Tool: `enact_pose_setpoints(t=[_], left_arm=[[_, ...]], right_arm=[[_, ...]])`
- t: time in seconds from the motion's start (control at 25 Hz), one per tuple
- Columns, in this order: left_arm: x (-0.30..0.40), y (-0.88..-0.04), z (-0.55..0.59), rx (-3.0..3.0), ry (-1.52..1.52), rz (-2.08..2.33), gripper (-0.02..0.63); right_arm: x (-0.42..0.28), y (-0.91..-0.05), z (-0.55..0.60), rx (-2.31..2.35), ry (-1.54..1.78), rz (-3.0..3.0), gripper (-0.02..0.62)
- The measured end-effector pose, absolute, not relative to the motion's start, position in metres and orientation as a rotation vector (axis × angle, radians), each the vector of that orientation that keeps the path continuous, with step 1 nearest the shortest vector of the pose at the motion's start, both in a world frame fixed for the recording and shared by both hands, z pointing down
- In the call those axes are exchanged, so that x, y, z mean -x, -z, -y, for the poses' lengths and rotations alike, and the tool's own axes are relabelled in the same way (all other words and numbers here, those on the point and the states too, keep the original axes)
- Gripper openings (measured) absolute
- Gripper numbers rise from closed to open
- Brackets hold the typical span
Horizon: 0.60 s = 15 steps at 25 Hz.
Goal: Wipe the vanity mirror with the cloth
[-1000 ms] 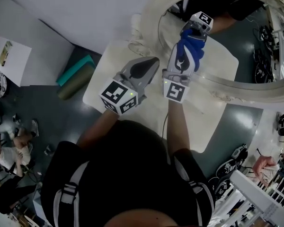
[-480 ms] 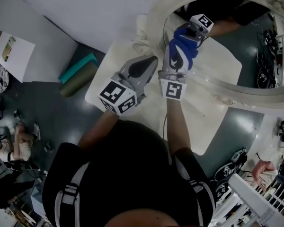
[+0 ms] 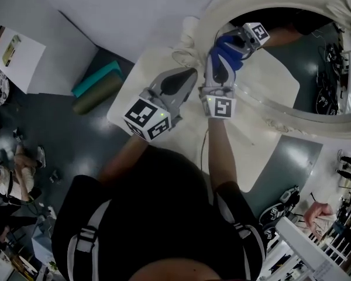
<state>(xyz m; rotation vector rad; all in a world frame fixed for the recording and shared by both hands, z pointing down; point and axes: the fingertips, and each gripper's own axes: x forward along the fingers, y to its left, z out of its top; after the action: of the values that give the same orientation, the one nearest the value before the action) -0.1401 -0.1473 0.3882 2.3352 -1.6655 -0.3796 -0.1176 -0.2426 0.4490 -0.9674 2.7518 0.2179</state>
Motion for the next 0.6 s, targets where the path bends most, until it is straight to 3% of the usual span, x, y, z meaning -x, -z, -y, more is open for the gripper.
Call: enact_pose_setpoints(t=[0.36,0.6], left_arm=[[0.153,-0.386,0.129,-2.332,0.435,1.639,0.009],[0.145,-0.385,0.120,-2.376,0.446,1.588,0.009]], right_arm=[[0.113,-0.439,0.227,0.856,0.126,-2.654,0.043],[0.087,-0.428,0.206,0.940,0.128,-2.582,0.043]])
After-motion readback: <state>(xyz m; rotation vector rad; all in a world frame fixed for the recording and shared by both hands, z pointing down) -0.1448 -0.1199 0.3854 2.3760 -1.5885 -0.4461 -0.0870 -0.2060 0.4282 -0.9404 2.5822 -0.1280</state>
